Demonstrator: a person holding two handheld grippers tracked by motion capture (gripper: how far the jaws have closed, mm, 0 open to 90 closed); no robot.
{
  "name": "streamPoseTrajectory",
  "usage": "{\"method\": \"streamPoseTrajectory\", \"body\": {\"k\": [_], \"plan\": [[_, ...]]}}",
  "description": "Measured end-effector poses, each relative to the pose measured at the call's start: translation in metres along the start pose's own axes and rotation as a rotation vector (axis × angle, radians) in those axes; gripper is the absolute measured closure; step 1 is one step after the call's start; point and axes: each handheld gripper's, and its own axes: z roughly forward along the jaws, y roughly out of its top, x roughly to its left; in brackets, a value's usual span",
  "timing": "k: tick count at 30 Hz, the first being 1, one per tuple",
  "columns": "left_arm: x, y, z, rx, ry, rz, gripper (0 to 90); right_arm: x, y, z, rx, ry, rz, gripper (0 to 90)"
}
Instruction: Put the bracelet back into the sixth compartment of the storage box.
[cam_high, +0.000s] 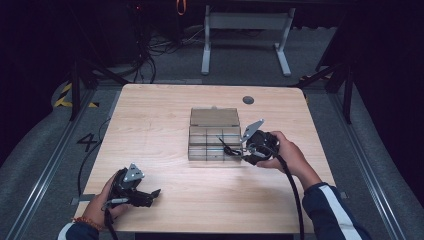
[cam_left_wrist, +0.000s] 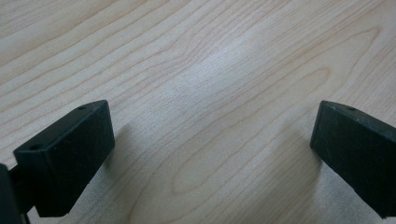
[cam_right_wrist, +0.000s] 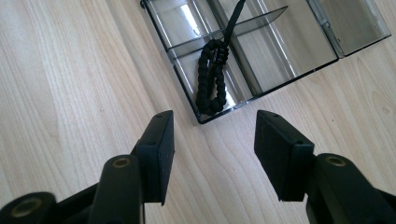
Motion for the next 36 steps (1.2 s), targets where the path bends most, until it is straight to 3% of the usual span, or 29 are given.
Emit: {"method": "streamPoseTrajectory", "body": {"k": [17, 36], "plan": [[0.000, 0.000, 0.000, 0.000, 0.000, 0.000, 0.1, 0.006, -0.021, -0.005, 0.006, -0.012, -0.005, 46.4], [0.000, 0.000, 0.000, 0.000, 0.000, 0.000, 0.1, 0.016, -0.058, -0.009, 0.016, -0.030, 0.008, 43.6]]}}
